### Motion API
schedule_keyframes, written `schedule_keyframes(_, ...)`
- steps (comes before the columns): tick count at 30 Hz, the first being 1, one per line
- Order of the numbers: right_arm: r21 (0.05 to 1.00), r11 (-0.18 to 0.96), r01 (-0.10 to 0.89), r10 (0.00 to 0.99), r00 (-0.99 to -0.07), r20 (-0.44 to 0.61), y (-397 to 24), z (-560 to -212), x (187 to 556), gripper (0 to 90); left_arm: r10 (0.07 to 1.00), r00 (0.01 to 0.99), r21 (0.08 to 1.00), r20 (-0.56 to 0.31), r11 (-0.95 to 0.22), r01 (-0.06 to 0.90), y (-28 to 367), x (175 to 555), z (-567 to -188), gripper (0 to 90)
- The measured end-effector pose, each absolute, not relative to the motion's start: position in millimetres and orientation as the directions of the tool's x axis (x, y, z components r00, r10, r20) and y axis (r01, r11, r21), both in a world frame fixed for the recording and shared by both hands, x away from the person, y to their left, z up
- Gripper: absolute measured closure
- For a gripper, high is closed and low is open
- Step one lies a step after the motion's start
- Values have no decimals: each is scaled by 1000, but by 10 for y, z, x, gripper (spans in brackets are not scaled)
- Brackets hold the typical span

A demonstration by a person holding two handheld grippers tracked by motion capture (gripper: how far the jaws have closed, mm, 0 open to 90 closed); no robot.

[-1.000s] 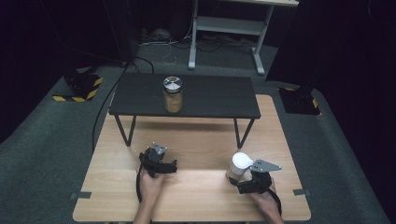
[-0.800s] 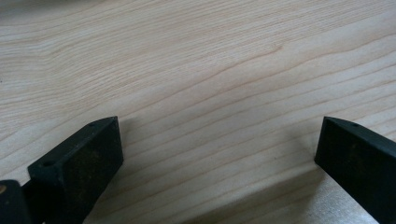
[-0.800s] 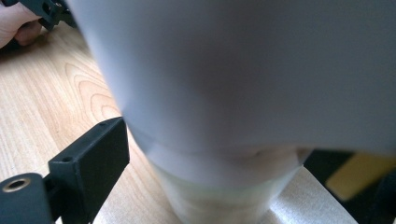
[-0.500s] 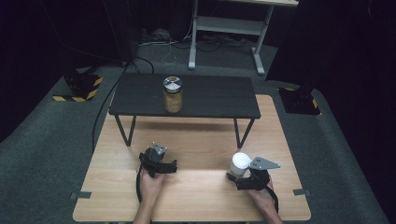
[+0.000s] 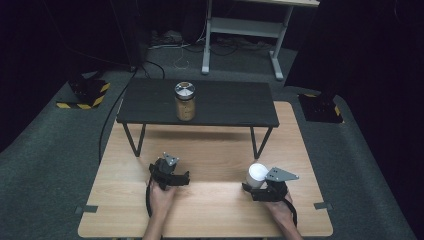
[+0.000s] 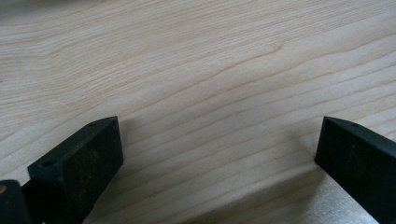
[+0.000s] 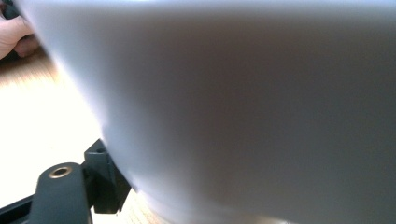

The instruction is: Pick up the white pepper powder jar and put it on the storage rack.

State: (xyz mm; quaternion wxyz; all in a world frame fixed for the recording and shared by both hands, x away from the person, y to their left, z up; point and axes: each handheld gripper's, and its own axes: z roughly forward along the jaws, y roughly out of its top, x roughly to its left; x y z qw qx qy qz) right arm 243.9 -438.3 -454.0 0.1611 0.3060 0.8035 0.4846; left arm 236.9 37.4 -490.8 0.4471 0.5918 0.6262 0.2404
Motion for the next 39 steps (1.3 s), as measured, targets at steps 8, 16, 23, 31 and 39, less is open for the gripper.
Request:
schedule_keyframes(8,882,338,328,647,-762,35,-4385,-4576,2435,272,956,100,830,-275,184,526,374,2369,-4908,8)
schedule_keyframes(16,883,345,319,642,-766,26,-4382,-4574,2428,292,956,100,830,-276,185,526,373,2369,-4909,8)
schedule_keyframes(23,883,349,314,643,-765,18,-4375,-4572,2417,296,956,100,830,-275,184,526,374,2369,-4908,8)
schedule_keyframes(31,881,357,310,643,-766,9,-4365,-4561,2412,299,956,100,830,-276,184,526,374,2369,-4908,8)
schedule_keyframes(39,874,373,313,639,-769,3,-4350,-4523,2424,299,956,101,830,-276,184,526,375,2369,-4909,8)
